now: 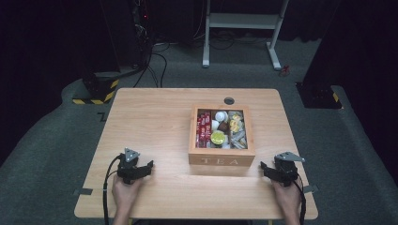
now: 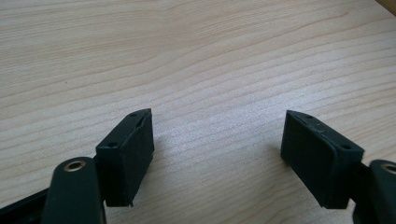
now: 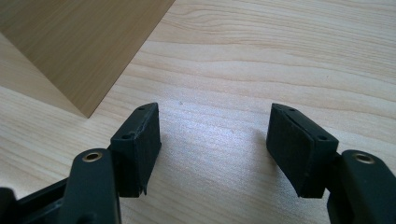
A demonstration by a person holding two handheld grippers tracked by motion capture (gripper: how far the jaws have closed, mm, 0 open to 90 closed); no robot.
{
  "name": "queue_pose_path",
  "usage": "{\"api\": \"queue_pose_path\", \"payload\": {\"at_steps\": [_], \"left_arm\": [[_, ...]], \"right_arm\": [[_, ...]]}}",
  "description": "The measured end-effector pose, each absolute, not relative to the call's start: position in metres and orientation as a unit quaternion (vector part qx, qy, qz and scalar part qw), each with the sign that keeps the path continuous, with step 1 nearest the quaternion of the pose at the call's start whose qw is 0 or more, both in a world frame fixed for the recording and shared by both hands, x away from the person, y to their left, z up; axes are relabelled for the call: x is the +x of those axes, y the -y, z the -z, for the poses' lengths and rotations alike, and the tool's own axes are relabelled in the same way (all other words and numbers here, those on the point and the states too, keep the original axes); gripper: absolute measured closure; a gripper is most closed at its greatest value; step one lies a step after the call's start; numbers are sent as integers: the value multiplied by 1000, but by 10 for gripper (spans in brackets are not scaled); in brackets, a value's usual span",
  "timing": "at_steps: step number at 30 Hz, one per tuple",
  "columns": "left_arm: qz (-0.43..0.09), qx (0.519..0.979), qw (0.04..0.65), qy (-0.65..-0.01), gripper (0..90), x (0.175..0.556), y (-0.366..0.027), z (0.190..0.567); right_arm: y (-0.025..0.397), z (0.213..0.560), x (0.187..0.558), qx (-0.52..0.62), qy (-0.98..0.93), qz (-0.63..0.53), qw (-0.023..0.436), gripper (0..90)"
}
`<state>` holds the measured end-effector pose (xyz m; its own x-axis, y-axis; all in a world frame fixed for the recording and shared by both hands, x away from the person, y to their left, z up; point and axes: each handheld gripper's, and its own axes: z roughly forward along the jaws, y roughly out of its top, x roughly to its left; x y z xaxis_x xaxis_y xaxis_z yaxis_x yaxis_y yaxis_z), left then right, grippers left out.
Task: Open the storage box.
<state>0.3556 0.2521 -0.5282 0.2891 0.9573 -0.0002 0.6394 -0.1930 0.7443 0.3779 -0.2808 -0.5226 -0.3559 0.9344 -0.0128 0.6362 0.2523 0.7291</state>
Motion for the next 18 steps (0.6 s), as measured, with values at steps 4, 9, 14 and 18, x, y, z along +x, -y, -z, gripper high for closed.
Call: {"api": "queue_pose_path", "payload": {"at_steps": [4,9,14,18], "left_arm": [[-243,733,327,-544,259,356,-252,528],[-243,733,327,-544,259,356,-252,528],[-243,733,327,-544,259,356,-252,528],[-243,733,327,-544,259,356,-252,528]], "right_arm": [[281,523,378,519,-757,-324,230,349],[281,523,378,519,-757,-324,230,350],[280,522,377,518,-758,-324,229,366],[280,522,376,517,-757,-326,230,415]]}}
